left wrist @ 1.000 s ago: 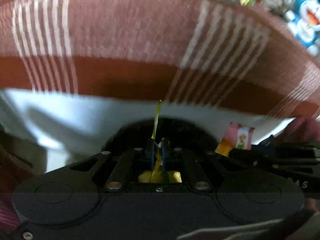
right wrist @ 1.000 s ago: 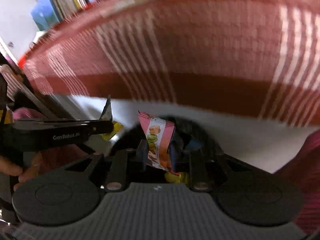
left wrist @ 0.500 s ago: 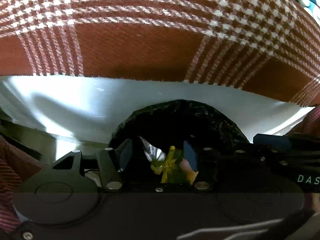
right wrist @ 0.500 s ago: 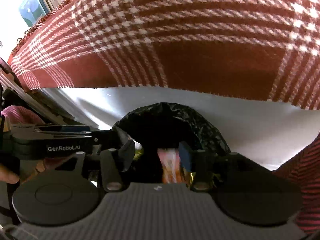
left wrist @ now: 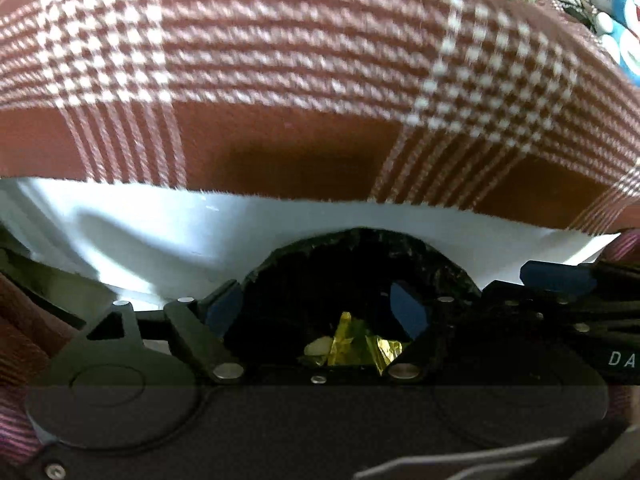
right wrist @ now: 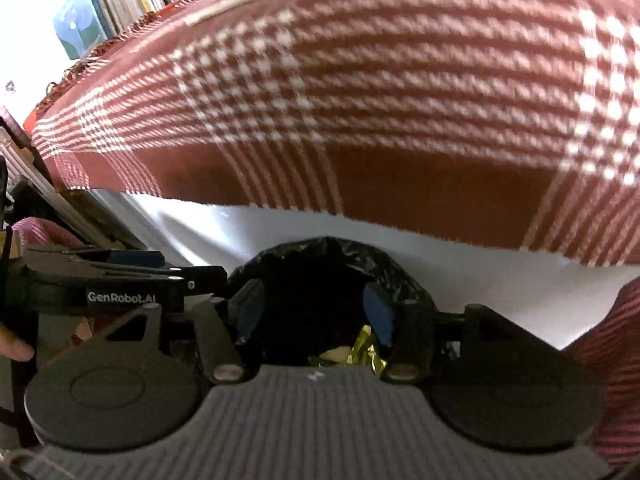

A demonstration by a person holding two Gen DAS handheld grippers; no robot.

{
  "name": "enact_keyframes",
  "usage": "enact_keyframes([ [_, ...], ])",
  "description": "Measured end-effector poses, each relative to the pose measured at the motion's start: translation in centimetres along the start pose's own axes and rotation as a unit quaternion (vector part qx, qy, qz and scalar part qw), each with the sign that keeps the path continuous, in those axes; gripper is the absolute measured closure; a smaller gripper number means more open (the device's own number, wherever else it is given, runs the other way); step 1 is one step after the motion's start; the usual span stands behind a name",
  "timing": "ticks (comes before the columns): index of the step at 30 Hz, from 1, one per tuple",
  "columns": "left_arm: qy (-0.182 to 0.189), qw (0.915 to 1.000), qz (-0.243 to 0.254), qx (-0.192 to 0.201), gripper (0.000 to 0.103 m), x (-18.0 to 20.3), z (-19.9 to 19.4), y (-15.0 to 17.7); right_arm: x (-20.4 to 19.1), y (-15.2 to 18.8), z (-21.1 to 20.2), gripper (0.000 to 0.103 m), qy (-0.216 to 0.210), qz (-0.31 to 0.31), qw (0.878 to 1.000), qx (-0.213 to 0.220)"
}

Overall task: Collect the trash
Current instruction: 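Bring both open tools back up over the table, then grasp the green plastic wrapper with the left tool while the right tool grasps the white tissue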

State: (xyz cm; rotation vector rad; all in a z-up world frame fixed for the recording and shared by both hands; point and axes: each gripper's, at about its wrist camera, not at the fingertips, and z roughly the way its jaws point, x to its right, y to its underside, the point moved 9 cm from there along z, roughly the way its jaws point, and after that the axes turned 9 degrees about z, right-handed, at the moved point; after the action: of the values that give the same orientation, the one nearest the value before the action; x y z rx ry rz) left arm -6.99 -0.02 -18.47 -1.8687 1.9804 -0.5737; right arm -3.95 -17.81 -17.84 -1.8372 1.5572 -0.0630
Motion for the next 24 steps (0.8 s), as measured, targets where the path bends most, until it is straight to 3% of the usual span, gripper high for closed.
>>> enact_keyframes([
  [7, 0.025, 0.9971, 0.017, 0.069, 0.018, -0.5, -6.3, -3.5, -2.2, -2.3, -4.2, 0.027, -0.018, -0.044, 0.998, 0.043],
  [15, 0.017, 0.9834, 0.047, 0.174, 0.012, -0.4, -11.8, -9.2, -3.0, -7.7, -10.2, 0.026, -0.020, -0.076, 0.987, 0.142],
  [19, 0.016, 0.9786, 0.052, 0.198, 0.013, 0.3, -11.9, -12.1, -1.7, -10.7, -11.4, 0.026, 0.011, -0.069, 0.980, 0.186],
  [24, 0.011, 0.9721, 0.065, 0.225, 0.022, 0.8, -10.9, -14.8, 0.0, -14.1, -11.4, 0.026, 0.041, -0.052, 0.974, 0.217],
])
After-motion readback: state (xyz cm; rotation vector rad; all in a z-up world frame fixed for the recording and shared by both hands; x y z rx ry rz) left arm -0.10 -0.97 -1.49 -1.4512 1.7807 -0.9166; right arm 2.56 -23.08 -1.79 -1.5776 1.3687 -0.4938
